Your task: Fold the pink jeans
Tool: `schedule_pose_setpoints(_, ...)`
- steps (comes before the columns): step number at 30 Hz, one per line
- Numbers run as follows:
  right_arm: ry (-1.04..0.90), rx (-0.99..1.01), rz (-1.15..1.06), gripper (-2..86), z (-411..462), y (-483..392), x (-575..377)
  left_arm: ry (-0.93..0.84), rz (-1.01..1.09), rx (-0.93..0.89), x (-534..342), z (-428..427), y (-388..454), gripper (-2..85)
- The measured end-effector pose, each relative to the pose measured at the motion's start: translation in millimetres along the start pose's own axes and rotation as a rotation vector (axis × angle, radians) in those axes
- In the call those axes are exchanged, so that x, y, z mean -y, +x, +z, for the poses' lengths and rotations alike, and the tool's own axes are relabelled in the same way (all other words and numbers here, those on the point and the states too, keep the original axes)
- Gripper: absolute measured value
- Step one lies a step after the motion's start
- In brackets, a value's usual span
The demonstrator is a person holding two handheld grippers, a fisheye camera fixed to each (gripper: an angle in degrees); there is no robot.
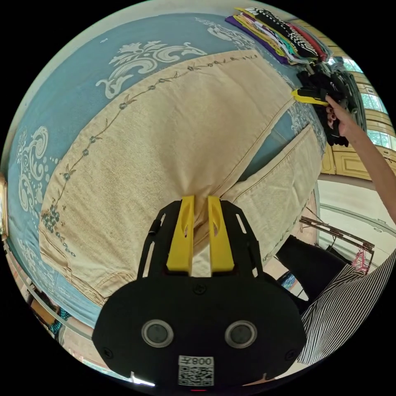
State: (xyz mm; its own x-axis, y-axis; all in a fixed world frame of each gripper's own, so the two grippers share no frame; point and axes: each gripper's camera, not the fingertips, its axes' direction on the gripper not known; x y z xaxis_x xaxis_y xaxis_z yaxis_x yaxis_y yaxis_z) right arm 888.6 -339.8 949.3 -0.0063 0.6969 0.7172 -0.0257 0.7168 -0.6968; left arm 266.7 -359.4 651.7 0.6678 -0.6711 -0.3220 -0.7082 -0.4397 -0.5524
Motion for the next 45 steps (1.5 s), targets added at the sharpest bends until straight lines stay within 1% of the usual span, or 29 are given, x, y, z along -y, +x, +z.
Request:
schedule_pose_setpoints(4,-0.033,-0.005,-0.052,5.3,2,-2,9,-0.006,-0.014,-0.026,-2,4,-4,1.7)
schedule_pose_setpoints(6,-0.039,0.035,-0.077,4.4,-3,1,13,0.001,-0.019,-0.027,-3,3,-3,1.4)
schedule_pose_setpoints(9,0.010,0.128,-0.113,3.8,-24,6,9,0.031,-0.012,-0.020,-10,-2,-1,1.1)
schedule_pose_setpoints(13,0.022,0.149,-0.126,3.7,-33,16,1,0.050,-0.057,-0.074,-19,9,-10,1.0)
schedule_pose_setpoints(19,-0.074,0.113,-0.050,4.3,26,40,16,0.039,-0.115,-0.103,-25,34,-23,1.3)
schedule_pose_setpoints(21,-0.067,0.135,-0.040,5.2,32,42,24,0.080,-0.128,-0.133,-35,31,-28,1.4)
schedule_pose_setpoints(23,-0.063,0.119,-0.050,5.6,35,42,27,0.154,-0.171,-0.210,-55,23,-38,1.5)
schedule_pose_setpoints(24,-0.059,0.115,-0.047,5.5,36,44,29,0.173,-0.188,-0.217,-62,21,-41,1.4)
schedule_pose_setpoints(26,-0.016,0.105,-0.027,4.7,34,47,29,0.248,-0.290,-0.202,-93,9,-59,1.2)
schedule_pose_setpoints(28,0.034,0.080,-0.030,3.8,32,44,30,0.285,-0.384,-0.190,-119,3,-79,1.1)
schedule_pose_setpoints(30,0.065,0.126,-0.141,3.1,36,19,34,0.303,-0.479,-0.179,-145,1,-103,1.1)
schedule_pose_setpoints(32,0.025,0.174,-0.265,2.9,51,-13,40,0.315,-0.596,-0.159,-177,1,-135,1.1)
schedule_pose_setpoints(36,-0.083,0.172,-0.568,2.4,103,-106,51,0.321,-0.679,-0.122,-202,2,-168,1.0)
schedule_pose_setpoints(37,-0.098,0.164,-0.602,2.3,112,-118,52,0.311,-0.683,-0.102,-202,3,-176,1.0)
schedule_pose_setpoints(40,-0.152,0.102,-0.752,1.9,154,-171,51,0.270,-0.675,-0.033,-197,11,-188,0.8)
schedule_pose_setpoints(43,-0.184,-0.073,-0.852,1.4,196,-205,43,0.171,-0.681,0.021,-188,31,-197,0.5)
schedule_pose_setpoints(44,-0.177,-0.171,-0.876,1.1,212,-212,39,0.143,-0.677,0.016,-187,42,-199,0.4)
schedule_pose_setpoints(45,-0.151,-0.216,-0.930,0.9,219,-217,34,0.163,-0.668,0.030,-189,42,-198,0.4)
